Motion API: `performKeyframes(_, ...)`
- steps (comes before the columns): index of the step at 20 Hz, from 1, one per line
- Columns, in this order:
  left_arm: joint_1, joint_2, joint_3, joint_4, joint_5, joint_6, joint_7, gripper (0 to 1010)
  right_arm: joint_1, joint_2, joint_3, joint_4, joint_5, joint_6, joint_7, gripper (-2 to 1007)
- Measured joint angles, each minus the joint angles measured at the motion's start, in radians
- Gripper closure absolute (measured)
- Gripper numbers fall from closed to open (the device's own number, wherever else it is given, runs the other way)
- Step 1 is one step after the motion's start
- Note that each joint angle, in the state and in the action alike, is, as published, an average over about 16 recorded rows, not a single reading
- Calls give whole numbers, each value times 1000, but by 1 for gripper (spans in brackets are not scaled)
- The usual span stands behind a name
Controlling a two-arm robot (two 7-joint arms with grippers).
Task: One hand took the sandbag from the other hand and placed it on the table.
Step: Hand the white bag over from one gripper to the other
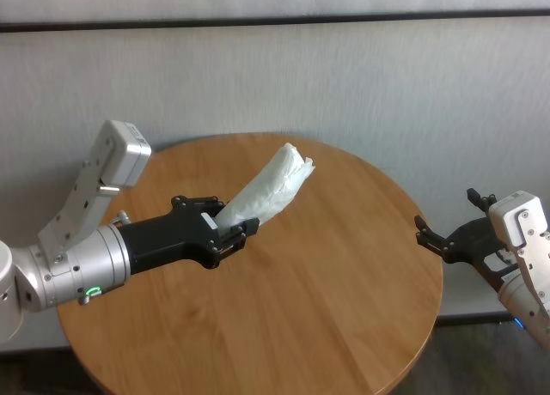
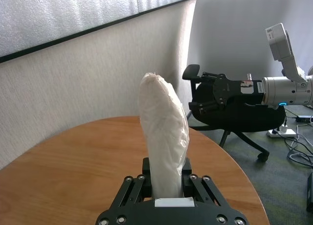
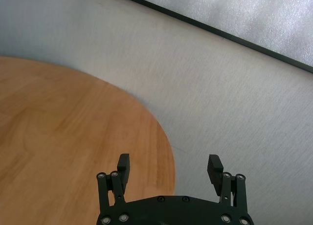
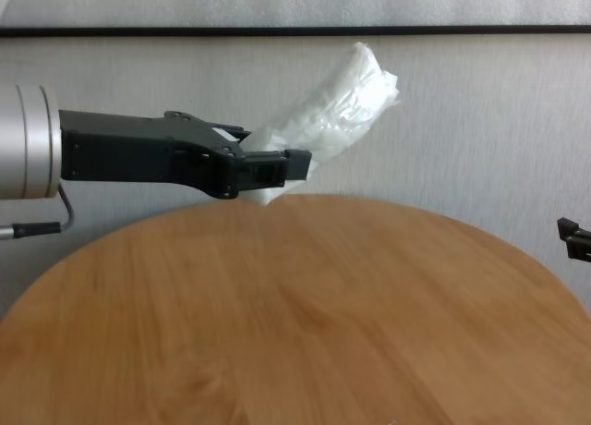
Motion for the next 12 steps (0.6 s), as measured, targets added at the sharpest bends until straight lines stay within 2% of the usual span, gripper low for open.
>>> performKeyframes(12, 1, -1, -2, 0, 2, -2, -1, 652, 0, 0, 0, 0, 0, 0, 1, 3)
